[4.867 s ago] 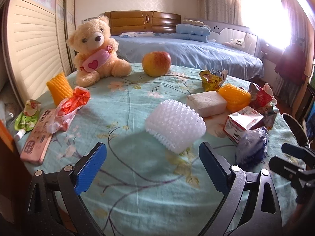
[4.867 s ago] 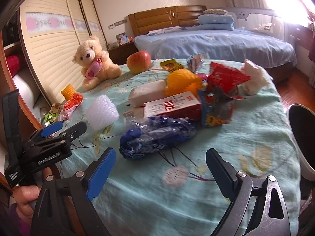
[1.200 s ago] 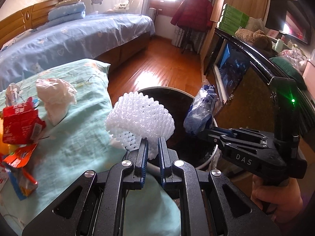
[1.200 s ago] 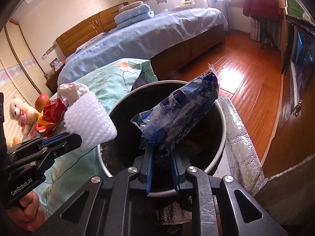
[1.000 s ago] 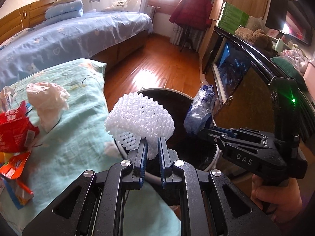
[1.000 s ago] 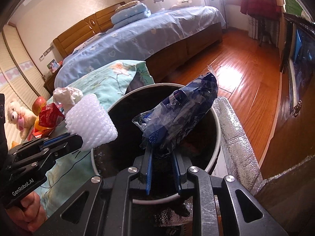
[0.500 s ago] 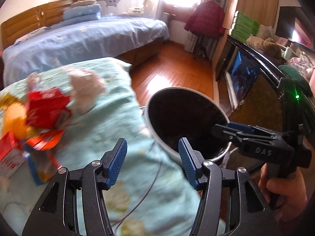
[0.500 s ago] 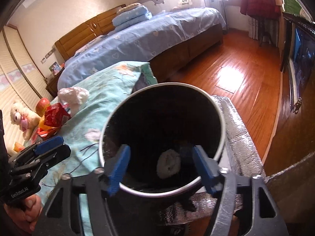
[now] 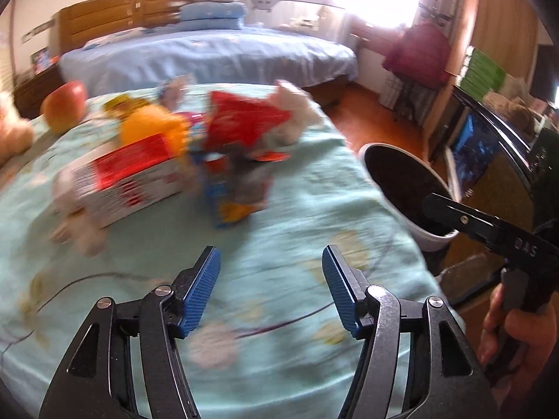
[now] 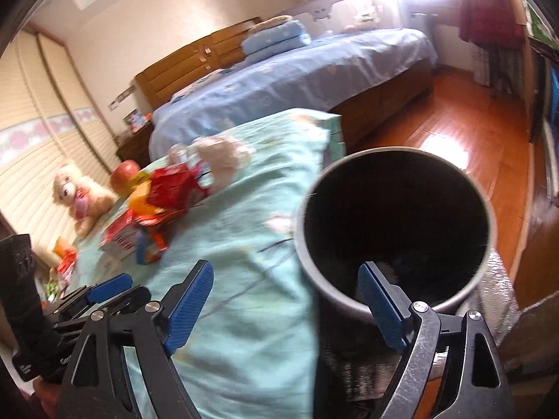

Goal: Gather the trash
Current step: 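Grasp the orange chip bag with the right tool while the left tool grasps the red-white milk carton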

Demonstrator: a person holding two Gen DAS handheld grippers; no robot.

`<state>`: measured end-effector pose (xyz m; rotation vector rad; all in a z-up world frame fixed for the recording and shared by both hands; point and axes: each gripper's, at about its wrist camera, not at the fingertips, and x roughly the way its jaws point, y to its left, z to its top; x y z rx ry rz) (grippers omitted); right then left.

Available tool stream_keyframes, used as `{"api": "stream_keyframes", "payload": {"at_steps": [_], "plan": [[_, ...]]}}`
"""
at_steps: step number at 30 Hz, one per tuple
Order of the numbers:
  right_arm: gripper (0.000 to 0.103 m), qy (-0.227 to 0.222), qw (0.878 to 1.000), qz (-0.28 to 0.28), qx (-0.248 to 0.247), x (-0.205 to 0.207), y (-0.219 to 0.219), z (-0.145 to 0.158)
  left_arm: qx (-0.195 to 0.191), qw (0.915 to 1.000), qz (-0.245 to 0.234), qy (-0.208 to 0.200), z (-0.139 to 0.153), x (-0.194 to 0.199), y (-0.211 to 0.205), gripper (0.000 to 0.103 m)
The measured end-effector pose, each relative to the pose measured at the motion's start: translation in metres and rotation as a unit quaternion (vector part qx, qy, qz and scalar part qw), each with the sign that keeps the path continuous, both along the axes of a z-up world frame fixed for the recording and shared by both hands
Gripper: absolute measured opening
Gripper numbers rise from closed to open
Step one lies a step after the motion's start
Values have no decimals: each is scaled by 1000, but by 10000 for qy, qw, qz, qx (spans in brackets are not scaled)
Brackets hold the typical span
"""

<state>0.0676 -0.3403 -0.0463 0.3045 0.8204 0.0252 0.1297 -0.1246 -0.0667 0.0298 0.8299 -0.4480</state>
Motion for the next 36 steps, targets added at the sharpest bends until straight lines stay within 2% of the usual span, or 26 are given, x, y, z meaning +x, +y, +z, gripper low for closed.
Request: {"api": "stream_keyframes", "payload": {"at_steps": [6, 14, 21, 28, 34, 36], "plan": [[86, 31, 9992, 385, -81, 8, 42, -3, -48, 9988, 492, -15, -1, -2, 42, 68], [86, 71, 9974, 704, -141, 19, 85, -5, -81, 9966, 818, 28, -3, 1, 80, 69], [86, 172, 9960, 843, -219, 31, 108, -13, -12, 9964, 843, -10, -4, 15, 96, 71], [85, 258, 9959, 830, -240, 46, 115, -19, 139, 9982, 578, -46, -4, 39, 107, 76], [69, 309, 9962, 785, -209, 62, 120, -20, 167, 9993, 323, 59, -5, 69, 110, 77], [63, 354, 9962, 784, -159, 69, 120, -22, 176, 9994, 295, -15, -3, 76, 110, 77]]}}
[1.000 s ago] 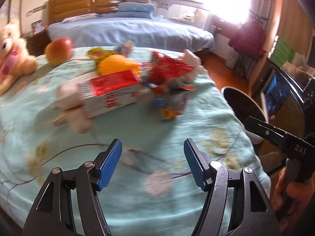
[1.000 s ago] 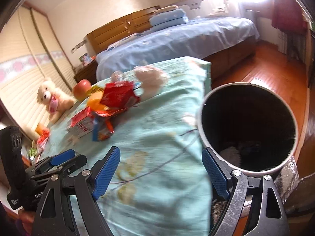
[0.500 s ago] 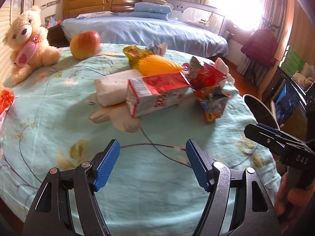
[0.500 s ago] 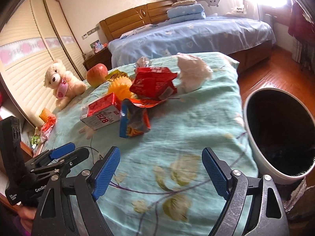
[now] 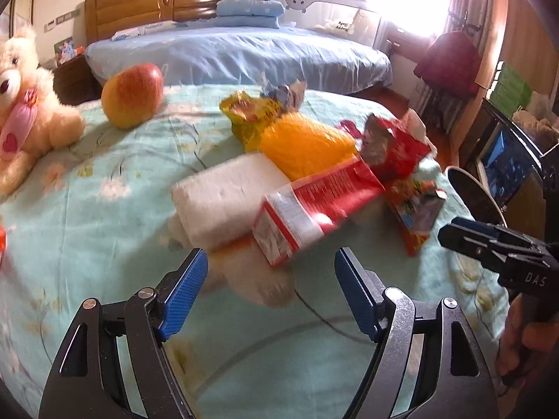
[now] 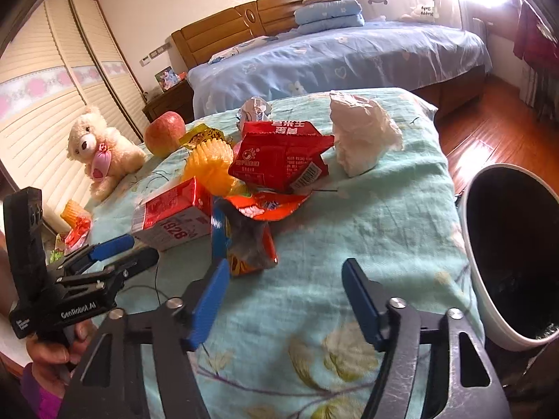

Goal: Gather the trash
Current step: 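Grasp the orange chip bag with the right tool while the left tool grasps the red-white milk carton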

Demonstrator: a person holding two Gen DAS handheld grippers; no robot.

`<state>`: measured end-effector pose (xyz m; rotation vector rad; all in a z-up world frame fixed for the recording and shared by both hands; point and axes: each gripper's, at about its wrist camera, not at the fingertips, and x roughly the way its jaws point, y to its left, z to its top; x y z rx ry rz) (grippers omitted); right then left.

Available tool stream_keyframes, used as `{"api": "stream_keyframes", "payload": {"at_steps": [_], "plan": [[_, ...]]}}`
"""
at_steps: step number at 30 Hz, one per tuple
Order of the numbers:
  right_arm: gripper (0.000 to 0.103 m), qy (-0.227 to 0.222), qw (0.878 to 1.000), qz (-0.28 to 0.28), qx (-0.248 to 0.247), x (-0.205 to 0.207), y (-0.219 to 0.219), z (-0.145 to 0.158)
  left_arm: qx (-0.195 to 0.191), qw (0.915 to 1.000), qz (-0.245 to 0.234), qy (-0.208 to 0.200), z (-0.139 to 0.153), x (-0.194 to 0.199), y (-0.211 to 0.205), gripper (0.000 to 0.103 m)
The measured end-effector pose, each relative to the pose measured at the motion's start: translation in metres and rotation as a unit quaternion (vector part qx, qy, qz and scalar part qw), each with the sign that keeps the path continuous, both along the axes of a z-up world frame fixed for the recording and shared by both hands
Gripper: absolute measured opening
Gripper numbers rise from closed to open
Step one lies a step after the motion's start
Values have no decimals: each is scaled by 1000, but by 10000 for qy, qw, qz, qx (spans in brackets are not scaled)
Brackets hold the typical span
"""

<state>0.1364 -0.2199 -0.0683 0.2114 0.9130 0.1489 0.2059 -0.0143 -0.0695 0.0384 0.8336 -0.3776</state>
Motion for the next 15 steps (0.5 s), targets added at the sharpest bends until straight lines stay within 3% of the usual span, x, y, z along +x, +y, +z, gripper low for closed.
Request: {"api": "stream_keyframes", "payload": {"at_steps": [7, 9, 11, 12, 15], "plan": [[50, 165, 9998, 76, 106, 23, 8, -8, -52, 9994, -299, -143, 3, 15, -9, 78], [30, 223, 9996, 102, 144, 27, 10, -12, 13, 9991, -403, -148, 2, 15, -13, 77], [17, 261, 9994, 124, 170, 28, 10, -14, 119, 9984, -522, -188, 1, 12, -20, 50], [16, 252, 9994, 123, 190, 27, 9, -14, 148, 9980, -596, -153, 0, 10, -22, 43], [7, 180, 9995, 111, 228, 22, 6, -11, 198, 9976, -648, -152, -1, 4, -27, 37]]}}
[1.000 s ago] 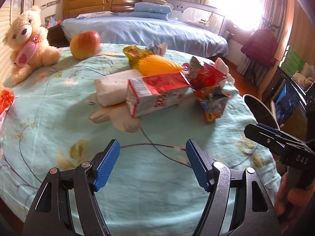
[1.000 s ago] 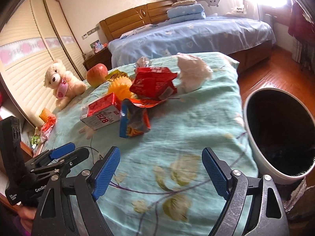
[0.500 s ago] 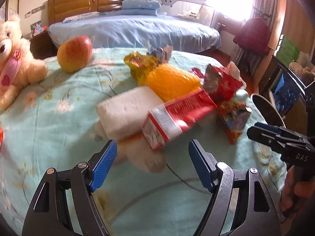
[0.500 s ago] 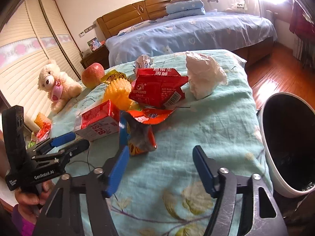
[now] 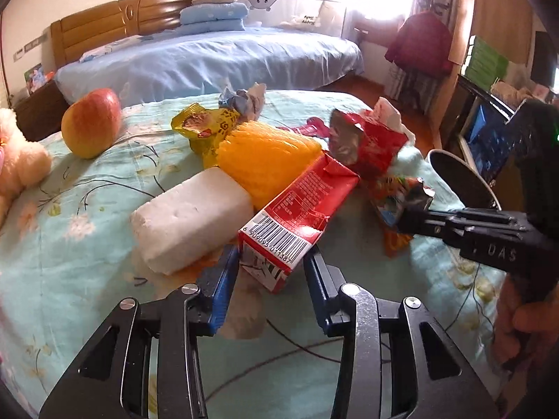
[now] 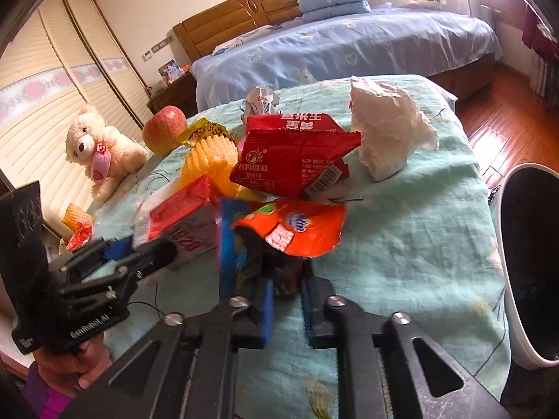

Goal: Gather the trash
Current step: 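Grasp the orange chip bag with the right tool while the left tool grasps the red-white milk carton, then carry the chip bag and milk carton over the trash bin with both tools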

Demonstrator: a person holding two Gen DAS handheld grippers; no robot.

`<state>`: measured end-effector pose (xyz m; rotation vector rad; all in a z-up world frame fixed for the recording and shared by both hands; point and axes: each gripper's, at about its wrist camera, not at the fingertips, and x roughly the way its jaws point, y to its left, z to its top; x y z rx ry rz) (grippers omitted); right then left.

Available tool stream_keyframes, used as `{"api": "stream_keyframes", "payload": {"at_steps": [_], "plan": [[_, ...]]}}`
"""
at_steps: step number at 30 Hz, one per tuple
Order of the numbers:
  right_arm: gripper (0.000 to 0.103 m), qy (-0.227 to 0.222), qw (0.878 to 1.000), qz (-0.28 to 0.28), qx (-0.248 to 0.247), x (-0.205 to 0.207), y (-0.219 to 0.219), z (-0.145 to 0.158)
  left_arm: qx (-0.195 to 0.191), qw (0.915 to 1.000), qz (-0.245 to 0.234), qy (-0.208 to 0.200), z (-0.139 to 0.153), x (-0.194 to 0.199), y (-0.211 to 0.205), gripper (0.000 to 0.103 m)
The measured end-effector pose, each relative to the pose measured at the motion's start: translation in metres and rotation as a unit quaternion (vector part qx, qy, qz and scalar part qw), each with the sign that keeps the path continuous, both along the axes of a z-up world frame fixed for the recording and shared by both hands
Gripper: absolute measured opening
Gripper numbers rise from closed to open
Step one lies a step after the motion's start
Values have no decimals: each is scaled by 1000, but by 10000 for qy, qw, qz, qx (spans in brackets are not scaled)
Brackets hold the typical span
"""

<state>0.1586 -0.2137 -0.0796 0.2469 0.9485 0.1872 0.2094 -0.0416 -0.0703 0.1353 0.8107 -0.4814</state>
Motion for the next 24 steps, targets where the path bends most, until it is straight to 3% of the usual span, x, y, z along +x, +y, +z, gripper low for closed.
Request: {"api": "stream_keyframes", "payload": {"at_steps": [14, 21, 24], "plan": [[4, -171, 9998, -136, -26, -40, -24, 13, -434, 9990, 146, -5, 7, -52, -15, 35], [4, -195, 9993, -311, -96, -60, -48, 17, -509, 9987, -79, 8, 8, -69, -40, 35], [4, -212, 9989, -402, -101, -66, -57, 19, -362, 9990, -274, 50, 7, -72, -54, 36]]}}
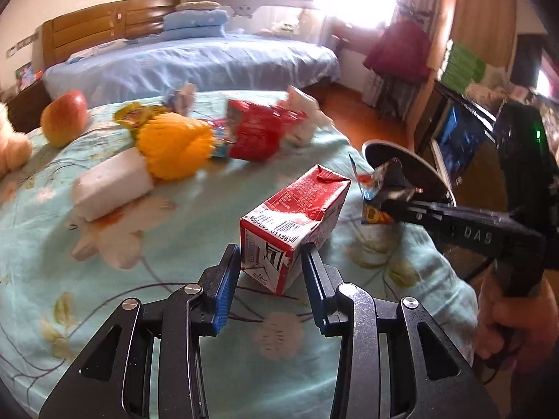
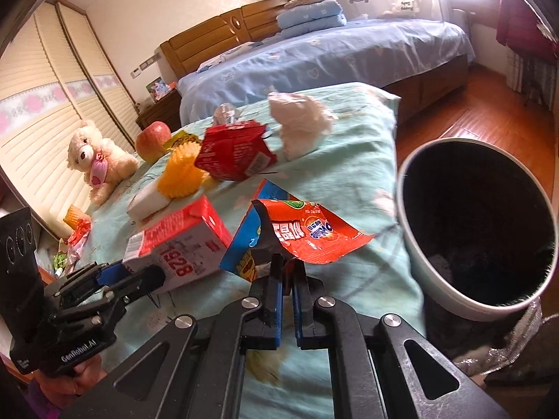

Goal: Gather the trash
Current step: 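Carry the chip bag and milk carton over the trash bin with both tools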

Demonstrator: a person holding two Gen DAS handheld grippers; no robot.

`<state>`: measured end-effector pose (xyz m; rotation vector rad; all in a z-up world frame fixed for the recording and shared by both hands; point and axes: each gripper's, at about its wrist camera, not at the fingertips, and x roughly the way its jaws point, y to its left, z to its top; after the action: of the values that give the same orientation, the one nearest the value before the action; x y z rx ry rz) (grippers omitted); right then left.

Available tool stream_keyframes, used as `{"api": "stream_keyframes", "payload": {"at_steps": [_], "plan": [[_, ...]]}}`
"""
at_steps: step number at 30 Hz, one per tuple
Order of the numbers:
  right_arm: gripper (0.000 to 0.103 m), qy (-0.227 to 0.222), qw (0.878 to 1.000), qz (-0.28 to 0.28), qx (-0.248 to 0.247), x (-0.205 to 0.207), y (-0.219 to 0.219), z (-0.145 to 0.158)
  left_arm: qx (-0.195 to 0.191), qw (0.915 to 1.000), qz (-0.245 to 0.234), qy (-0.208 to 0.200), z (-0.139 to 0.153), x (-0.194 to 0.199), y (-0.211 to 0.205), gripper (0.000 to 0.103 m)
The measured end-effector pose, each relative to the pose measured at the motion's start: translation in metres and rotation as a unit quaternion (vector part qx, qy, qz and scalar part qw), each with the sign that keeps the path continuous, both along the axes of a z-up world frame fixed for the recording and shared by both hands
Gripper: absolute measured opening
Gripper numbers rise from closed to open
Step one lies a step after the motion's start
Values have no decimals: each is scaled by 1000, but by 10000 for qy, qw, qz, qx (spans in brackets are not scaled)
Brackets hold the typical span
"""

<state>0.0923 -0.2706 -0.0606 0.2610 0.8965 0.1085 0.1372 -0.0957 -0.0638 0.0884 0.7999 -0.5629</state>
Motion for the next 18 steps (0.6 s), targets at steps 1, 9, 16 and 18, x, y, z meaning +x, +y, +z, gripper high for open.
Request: {"api": "stream_keyframes", "payload": {"at_steps": [1, 9, 16, 18], "plan": [[4, -4, 10000, -27, 5, -2, -3, 1, 32, 10000, -42, 13, -1, -1, -3, 36], [4, -12, 9999, -133, 39, -9, -16, -1, 137, 9997, -52, 176, -9, 4, -13, 40], [4, -40, 9998, -175, -4, -13, -23, 2, 113, 9998, -110, 82, -7, -3, -25, 37], [4, -44, 9998, -205, -19, -15, -27, 2, 84, 9999, -128, 47, -5, -4, -30, 36]]}}
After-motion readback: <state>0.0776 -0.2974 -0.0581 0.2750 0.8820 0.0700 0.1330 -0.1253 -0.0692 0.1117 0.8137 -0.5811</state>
